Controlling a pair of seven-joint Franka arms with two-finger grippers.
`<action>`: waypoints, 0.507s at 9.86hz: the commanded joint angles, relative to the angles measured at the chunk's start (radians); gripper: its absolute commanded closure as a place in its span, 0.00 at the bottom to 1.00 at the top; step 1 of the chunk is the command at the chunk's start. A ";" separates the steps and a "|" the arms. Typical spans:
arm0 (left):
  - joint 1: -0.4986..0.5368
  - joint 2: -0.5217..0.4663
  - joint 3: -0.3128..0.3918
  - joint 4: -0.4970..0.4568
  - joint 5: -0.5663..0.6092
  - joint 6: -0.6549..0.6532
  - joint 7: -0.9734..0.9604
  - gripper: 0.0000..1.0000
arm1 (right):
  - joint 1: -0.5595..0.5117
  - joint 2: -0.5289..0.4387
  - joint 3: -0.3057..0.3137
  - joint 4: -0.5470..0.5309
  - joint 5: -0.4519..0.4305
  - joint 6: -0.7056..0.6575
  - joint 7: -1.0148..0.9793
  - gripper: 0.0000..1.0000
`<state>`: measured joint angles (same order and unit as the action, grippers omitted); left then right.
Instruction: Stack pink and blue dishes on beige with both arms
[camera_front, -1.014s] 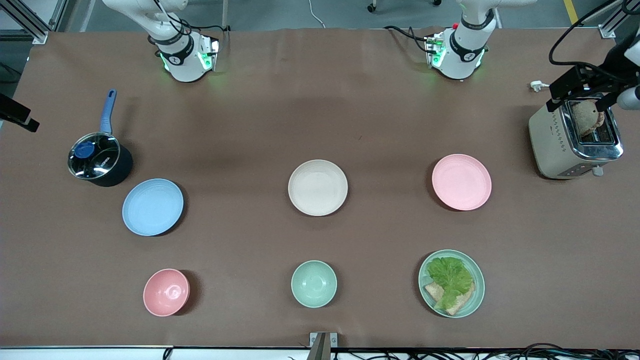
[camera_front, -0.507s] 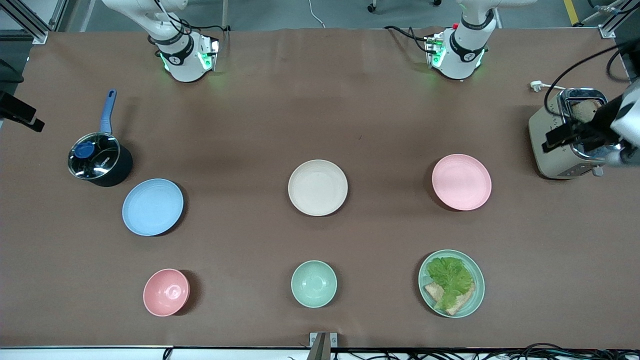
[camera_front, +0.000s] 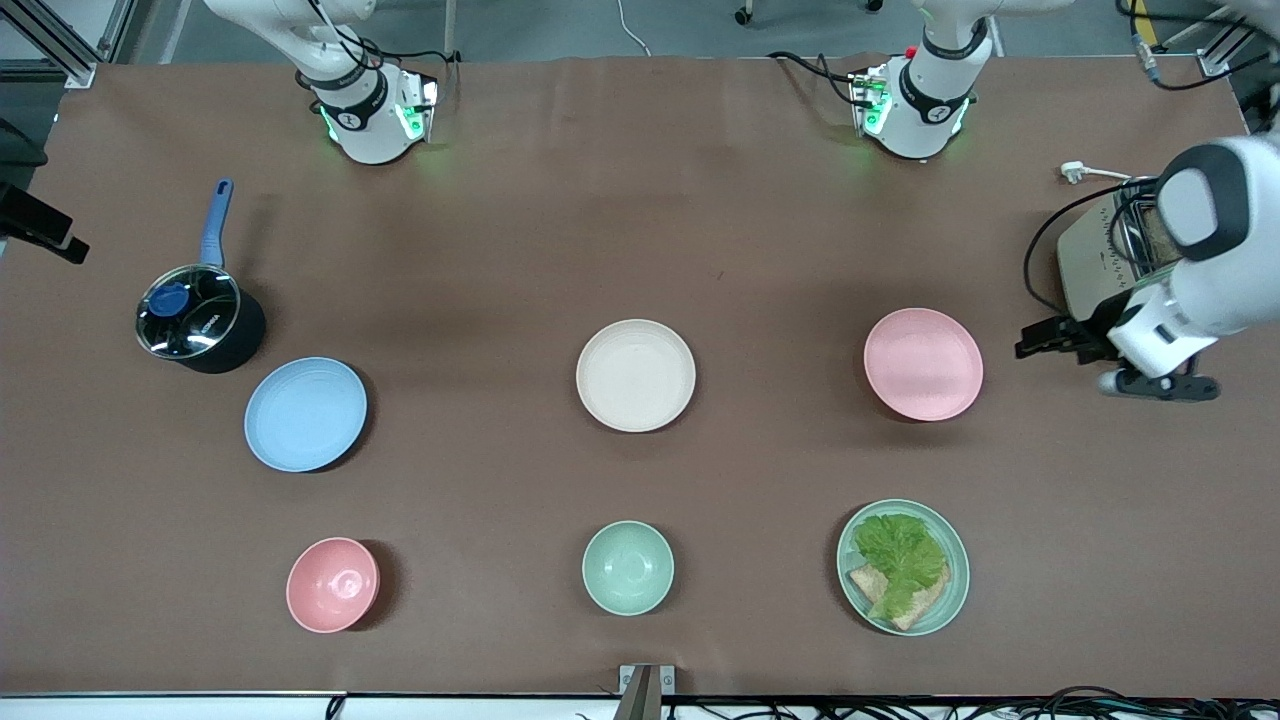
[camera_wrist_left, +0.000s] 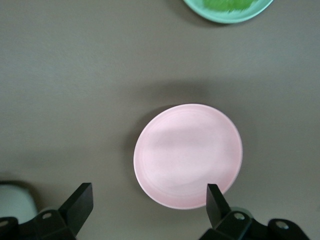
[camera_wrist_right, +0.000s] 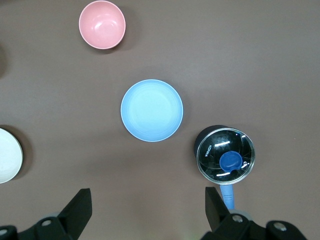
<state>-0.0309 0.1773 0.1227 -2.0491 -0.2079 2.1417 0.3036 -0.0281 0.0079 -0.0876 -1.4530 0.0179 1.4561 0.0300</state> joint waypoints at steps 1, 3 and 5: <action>0.008 0.071 0.005 -0.144 -0.042 0.207 0.095 0.00 | -0.010 0.030 0.002 -0.065 0.002 0.027 -0.065 0.00; 0.008 0.166 0.006 -0.149 -0.118 0.233 0.143 0.03 | -0.010 0.044 0.002 -0.246 0.005 0.244 -0.085 0.00; 0.008 0.243 0.006 -0.137 -0.171 0.234 0.193 0.13 | -0.022 0.111 0.002 -0.386 0.007 0.422 -0.191 0.00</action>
<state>-0.0209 0.3516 0.1257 -2.1942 -0.3414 2.3563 0.4534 -0.0332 0.1039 -0.0893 -1.7464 0.0188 1.7952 -0.0976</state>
